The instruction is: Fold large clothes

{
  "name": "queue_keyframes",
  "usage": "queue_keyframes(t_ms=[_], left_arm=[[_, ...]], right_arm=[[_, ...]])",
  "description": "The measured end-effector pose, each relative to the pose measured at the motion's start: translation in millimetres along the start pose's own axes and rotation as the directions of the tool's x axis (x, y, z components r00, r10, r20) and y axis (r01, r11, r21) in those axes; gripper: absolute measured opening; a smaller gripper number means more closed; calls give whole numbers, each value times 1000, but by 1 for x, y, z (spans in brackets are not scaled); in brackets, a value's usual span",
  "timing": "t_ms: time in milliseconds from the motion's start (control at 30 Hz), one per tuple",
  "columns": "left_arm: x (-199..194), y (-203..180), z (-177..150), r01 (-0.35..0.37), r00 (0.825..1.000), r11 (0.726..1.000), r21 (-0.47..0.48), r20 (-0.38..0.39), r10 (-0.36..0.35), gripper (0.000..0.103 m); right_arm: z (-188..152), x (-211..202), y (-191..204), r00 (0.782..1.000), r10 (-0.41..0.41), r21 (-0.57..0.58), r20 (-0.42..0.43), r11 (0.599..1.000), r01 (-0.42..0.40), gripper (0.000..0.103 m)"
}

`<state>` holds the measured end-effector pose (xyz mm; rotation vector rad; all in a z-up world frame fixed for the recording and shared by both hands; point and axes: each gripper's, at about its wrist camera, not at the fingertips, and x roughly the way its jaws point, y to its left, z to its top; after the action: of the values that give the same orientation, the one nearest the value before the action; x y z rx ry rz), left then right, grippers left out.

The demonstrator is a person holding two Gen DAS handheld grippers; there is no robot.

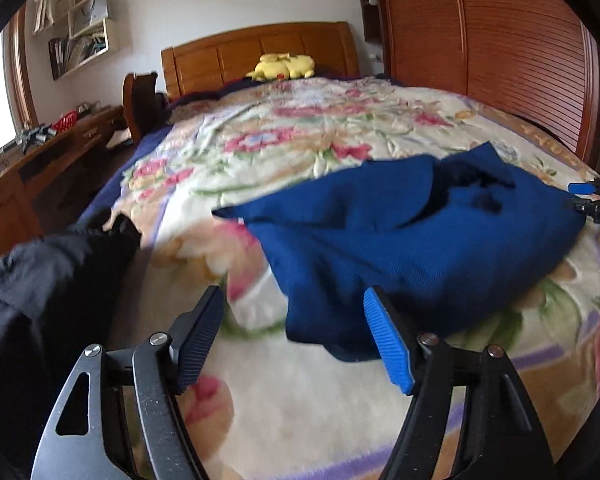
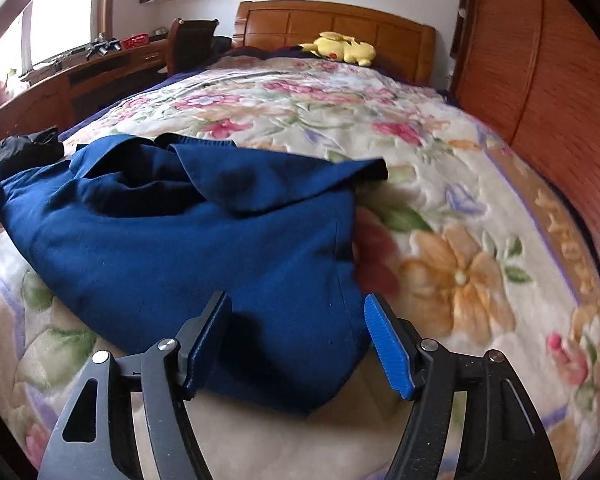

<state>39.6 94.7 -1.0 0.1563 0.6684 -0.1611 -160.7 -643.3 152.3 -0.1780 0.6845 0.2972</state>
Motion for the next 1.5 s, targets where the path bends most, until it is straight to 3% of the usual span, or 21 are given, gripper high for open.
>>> queue_keyframes(t_ms=[300, 433, 567, 633, 700, 800, 867, 900, 967, 1067, 1500], left_arm=[[2, -4, -10, -13, 1000, 1000, -22, -2, 13, 73], [5, -1, -13, 1, 1000, 999, -43, -7, -1, 73], [10, -2, -15, 14, 1000, 999, -44, -22, -15, 73], [11, -3, -16, 29, 999, 999, -42, -20, -30, 68], [11, -4, -17, 60, 998, 997, -49, -22, -61, 57], [13, -3, -20, 110, 993, 992, -69, -31, -113, 42], [13, -3, -20, 145, 988, 986, -85, -35, -149, 29], [12, -6, -20, 154, 987, 984, -88, -34, -157, 22], [7, -12, -19, 142, 989, 987, -75, -24, -145, 15], [-2, -15, -19, 137, 990, 988, -77, -7, -138, 12], [-83, -15, -50, 194, 977, 974, -115, 107, -182, 10]], right_arm=[[-11, 5, 6, 1000, -7, 28, -2, 1000, 7, 73], [-10, 10, 0, 1000, -1, 78, -18, 997, 3, 82], [-12, 14, -2, 1000, 14, 104, -22, 994, -12, 84], [-15, 15, -2, 999, 44, 121, -21, 992, -41, 84], [-17, 15, -2, 998, 63, 119, -21, 991, -60, 82], [-17, 15, 0, 996, 89, 112, -19, 990, -86, 69], [-17, 14, 6, 994, 108, 86, -20, 991, -106, 49], [-17, 14, 10, 993, 114, 65, -21, 991, -113, 44], [-17, 10, 16, 996, 91, 25, -10, 996, -91, 29], [-18, 3, 16, 995, 95, 10, 7, 995, -95, 22], [-46, -75, 18, 985, 150, -26, 85, 989, -148, 18]])
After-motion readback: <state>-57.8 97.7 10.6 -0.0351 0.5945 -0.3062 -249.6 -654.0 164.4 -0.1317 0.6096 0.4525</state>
